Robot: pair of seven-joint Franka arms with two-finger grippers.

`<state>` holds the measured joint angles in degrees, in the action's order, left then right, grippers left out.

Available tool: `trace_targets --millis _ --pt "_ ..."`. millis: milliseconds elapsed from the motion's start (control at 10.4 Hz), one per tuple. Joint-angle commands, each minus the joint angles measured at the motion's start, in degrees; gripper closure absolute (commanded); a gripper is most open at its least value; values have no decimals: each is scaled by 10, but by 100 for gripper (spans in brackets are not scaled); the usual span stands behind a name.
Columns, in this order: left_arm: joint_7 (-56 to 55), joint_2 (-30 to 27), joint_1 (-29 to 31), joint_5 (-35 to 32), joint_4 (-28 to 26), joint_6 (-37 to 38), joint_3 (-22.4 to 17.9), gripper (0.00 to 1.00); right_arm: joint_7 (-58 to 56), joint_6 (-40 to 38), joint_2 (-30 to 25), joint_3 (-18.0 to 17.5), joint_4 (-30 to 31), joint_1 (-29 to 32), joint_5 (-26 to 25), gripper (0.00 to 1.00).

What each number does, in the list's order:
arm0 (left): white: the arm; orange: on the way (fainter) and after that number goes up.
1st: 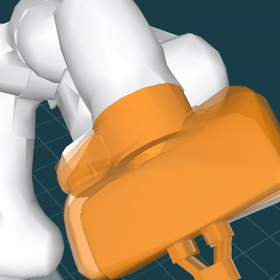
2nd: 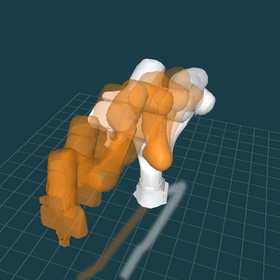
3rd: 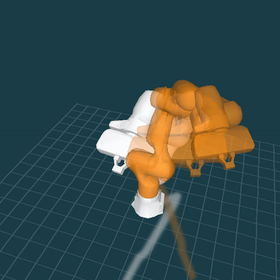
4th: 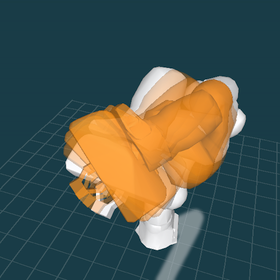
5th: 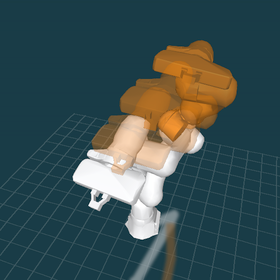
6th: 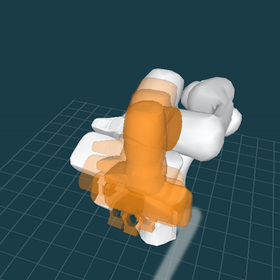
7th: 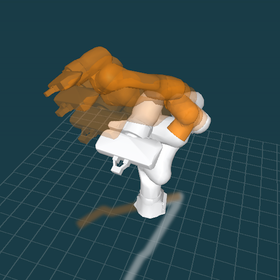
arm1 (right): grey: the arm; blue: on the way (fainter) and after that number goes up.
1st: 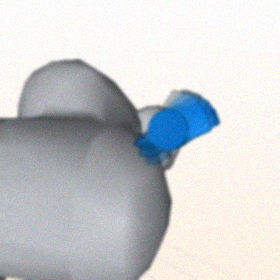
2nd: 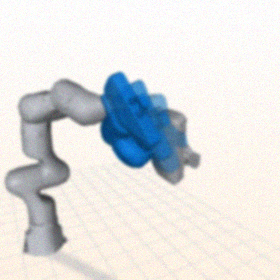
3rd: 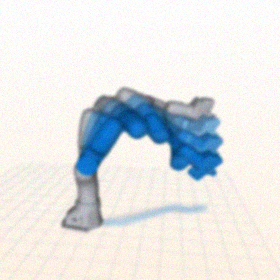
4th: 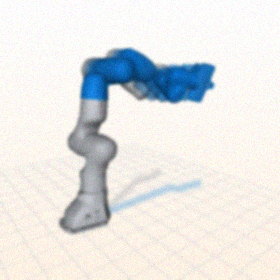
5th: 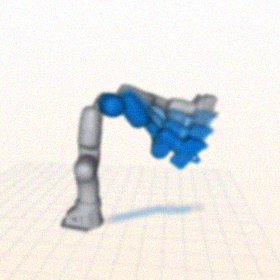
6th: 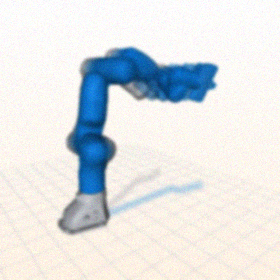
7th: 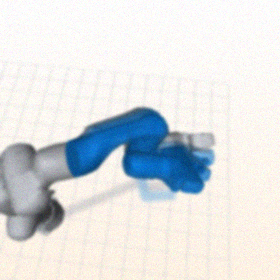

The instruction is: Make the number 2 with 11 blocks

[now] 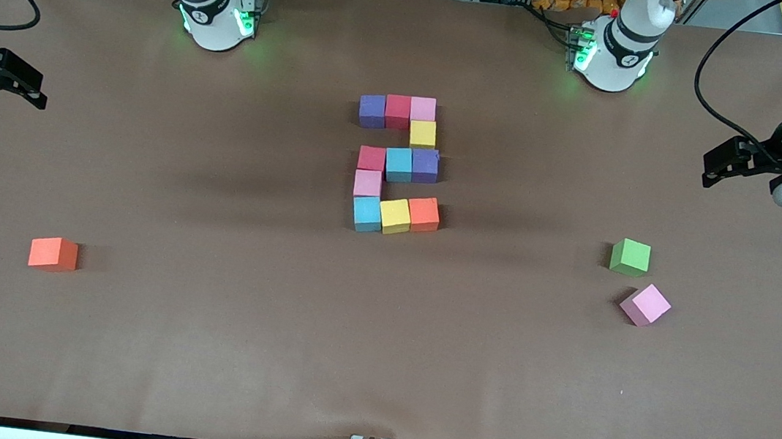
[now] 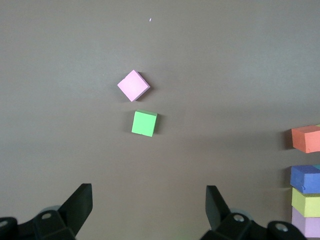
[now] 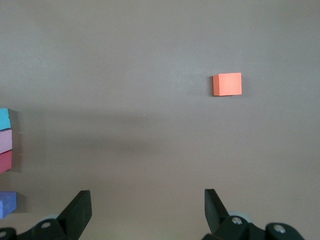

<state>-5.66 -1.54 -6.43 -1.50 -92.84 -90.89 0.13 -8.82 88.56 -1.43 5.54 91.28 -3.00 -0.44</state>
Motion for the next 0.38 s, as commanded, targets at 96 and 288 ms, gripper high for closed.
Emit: trace_targets --millis 96,288 --pt "6 4 -8 13 16 21 -11 0 -7 5 -16 -2 17 1 -8 0" --pt "4 4 -9 12 17 30 -11 0 -7 6 -16 -2 17 1 -8 0"
